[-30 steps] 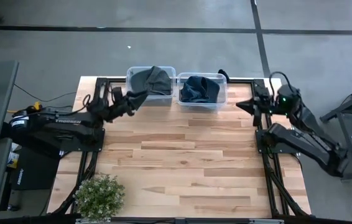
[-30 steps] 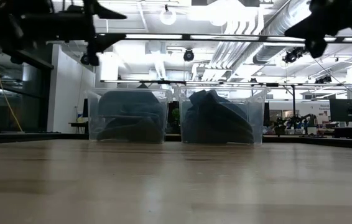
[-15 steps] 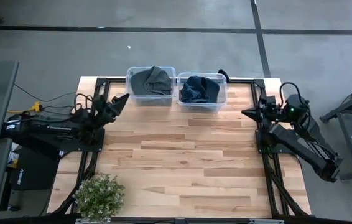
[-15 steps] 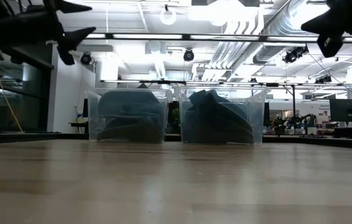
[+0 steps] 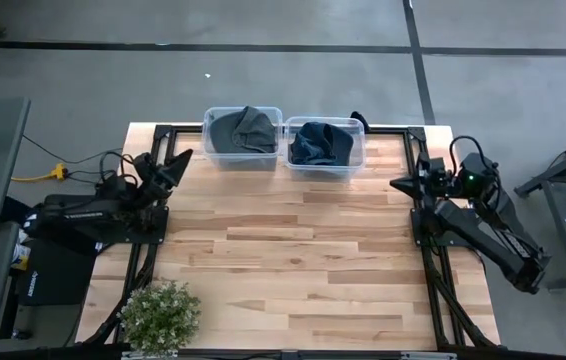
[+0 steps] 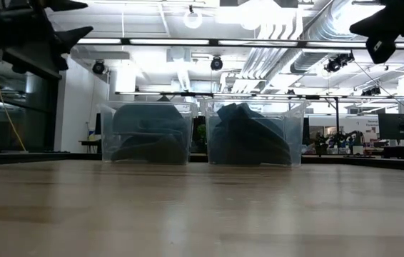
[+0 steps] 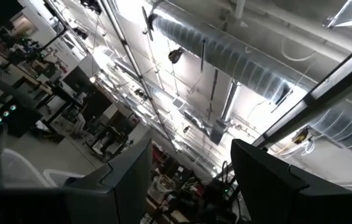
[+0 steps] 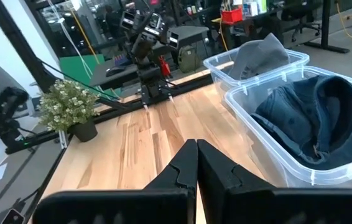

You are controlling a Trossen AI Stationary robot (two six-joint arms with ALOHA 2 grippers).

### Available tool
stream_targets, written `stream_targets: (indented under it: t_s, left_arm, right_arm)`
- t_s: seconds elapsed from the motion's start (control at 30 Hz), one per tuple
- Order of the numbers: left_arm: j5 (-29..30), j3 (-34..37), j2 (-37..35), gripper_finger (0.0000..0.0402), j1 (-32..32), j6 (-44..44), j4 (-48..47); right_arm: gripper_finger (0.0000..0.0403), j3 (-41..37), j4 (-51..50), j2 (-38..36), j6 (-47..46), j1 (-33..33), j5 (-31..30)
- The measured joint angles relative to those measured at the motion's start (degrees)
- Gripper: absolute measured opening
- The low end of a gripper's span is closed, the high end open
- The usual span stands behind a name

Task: Pick & Place hat
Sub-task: Return to Home Position

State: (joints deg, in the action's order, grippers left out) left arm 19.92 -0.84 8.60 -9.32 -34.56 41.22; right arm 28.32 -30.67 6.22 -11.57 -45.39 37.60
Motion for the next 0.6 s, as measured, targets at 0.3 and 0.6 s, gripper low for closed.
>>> stream_targets:
  t_s: [0.3, 0.6]
  left_arm:
    - [-0.1, -0.1, -8.0, 0.0217, 0.0, -0.4, -10.5]
    - [0.1, -0.6, -8.0, 0.0217, 0.0, -0.4, -12.8]
  right_arm:
    - [0.0, -3.4, 4.8, -6.0, -6.9, 0.0, 0.5]
    - [0.0, -4.9, 11.7, -5.6, -7.1, 0.0, -2.2]
